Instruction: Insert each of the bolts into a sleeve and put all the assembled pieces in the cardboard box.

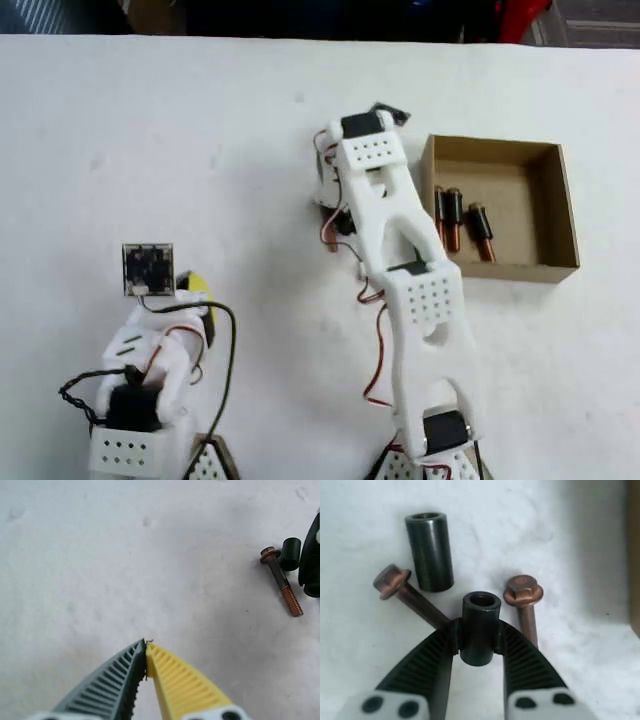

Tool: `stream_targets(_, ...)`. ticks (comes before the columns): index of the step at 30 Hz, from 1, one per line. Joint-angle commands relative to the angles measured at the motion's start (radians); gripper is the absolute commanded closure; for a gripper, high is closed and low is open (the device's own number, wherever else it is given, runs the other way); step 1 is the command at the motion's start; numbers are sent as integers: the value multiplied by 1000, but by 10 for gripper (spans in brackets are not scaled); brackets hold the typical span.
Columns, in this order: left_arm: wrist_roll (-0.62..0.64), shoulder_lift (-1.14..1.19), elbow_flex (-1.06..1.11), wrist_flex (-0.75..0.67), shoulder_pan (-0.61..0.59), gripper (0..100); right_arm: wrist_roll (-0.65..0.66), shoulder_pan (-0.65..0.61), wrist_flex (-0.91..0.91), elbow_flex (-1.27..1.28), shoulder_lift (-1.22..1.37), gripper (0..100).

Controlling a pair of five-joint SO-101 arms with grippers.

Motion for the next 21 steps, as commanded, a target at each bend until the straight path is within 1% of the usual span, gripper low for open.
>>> stream_targets(1, -14, -8, 0, 3, -4, 974, 68, -21, 45, 84, -200, 982)
stream_targets(3, -14, -8, 0, 3, -4, 974, 114, -30, 44, 143, -266, 982)
stream_targets(5, -14, -8, 0, 3, -4, 974, 198, -39, 44, 195, -323, 982)
stream_targets(10, -14, -8, 0, 3, -4, 974, 523, -82, 41, 321, -427, 982)
stream_targets(13, -14, -8, 0, 3, -4, 974, 669, -94, 39, 382, -469, 982)
stream_targets(17, -14, -8, 0, 3, -4, 974, 746, -119, 41, 453, -526, 981)
stream_targets(21, -14, -8, 0, 3, -4, 974, 755, -148, 41, 537, -630, 981)
